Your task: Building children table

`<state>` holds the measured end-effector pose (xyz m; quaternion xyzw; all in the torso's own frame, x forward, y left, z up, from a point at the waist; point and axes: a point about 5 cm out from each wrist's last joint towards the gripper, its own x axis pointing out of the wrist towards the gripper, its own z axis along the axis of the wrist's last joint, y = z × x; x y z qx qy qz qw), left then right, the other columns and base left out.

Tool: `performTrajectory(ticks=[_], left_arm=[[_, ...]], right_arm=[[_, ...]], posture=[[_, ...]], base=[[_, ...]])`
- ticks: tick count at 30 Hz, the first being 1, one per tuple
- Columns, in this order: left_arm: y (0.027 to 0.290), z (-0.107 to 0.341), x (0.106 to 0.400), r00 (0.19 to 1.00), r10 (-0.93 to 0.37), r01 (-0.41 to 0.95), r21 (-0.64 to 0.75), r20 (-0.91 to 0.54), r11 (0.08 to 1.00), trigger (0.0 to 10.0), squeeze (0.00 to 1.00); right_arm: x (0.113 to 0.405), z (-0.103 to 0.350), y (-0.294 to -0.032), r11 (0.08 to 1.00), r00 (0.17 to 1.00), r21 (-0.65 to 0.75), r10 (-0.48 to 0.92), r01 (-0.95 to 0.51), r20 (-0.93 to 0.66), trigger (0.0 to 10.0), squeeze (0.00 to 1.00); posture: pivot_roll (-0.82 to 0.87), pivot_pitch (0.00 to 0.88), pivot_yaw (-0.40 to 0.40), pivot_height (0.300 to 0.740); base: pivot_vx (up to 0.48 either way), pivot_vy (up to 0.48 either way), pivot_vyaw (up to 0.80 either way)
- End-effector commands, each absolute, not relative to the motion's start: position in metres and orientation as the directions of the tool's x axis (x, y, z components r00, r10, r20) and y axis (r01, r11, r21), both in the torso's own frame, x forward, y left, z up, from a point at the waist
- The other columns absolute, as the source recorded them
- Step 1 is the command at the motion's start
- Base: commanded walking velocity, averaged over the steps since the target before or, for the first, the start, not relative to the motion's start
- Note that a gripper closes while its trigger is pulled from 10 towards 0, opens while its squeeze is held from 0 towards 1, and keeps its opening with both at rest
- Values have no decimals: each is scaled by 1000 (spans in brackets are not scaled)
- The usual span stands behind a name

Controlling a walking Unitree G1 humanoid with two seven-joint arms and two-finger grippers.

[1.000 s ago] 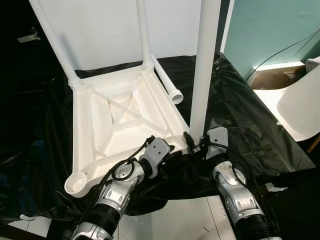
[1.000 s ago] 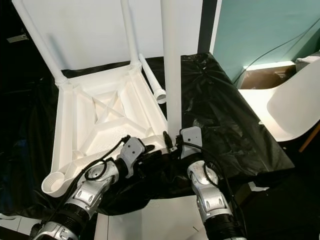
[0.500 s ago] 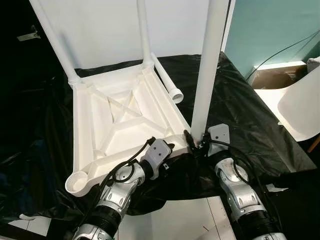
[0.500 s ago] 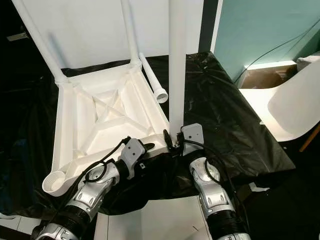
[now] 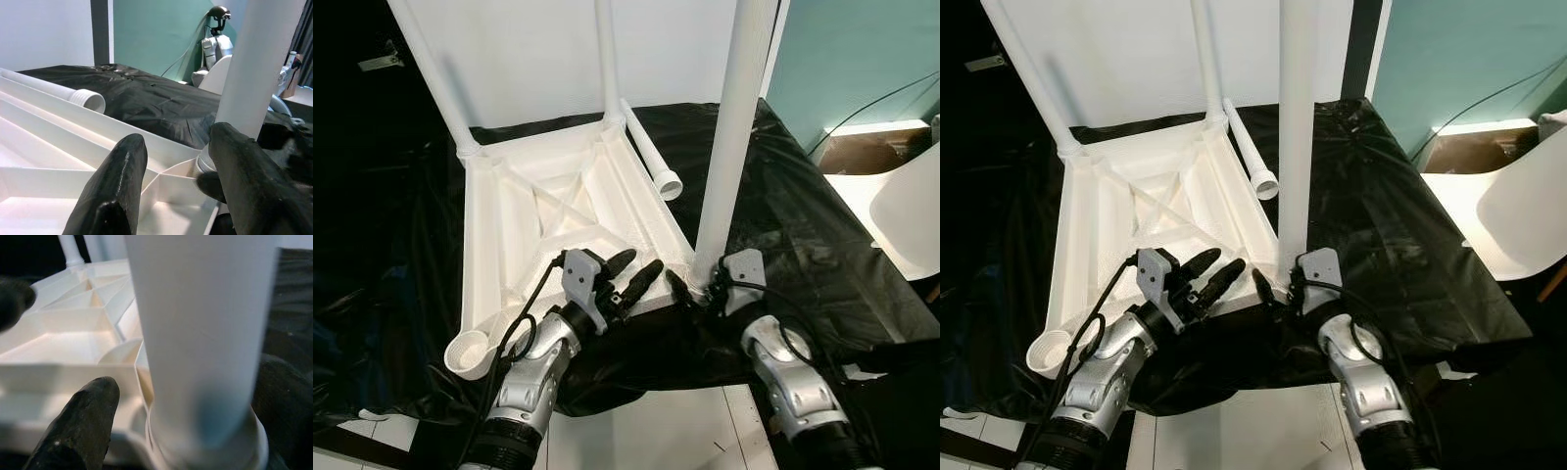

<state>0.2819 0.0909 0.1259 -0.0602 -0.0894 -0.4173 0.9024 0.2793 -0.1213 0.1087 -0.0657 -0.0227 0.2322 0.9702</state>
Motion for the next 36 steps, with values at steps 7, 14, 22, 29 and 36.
performTrajectory(ticks=[7,14,22,29,36], left_arm=[[100,110,280,655,-751,755,-26,88,655,10000,0],[106,96,277,615,-787,788,30,-47,615,10000,0],[119,76,283,598,-754,796,88,-272,599,10000,0],[125,66,276,548,-754,828,102,-364,552,10000,0],[127,61,265,491,-783,857,52,-383,512,4902,0]], right_arm=[[254,98,-139,841,846,-114,511,-528,-153,10000,0],[246,100,-150,845,848,-115,500,-522,-174,7059,0],[252,101,-139,825,824,-105,530,-556,-200,0,0],[270,105,-136,802,807,-130,552,-583,-208,157,0],[298,109,-137,788,803,-173,556,-592,-215,1216,0]], posture=[[-117,0,72,740],[-140,0,83,740],[-133,0,82,740],[-112,0,72,740],[-84,0,63,740]], base=[[0,0,0],[0,0,0],[0,0,0],[0,0,0],[0,0,0]])
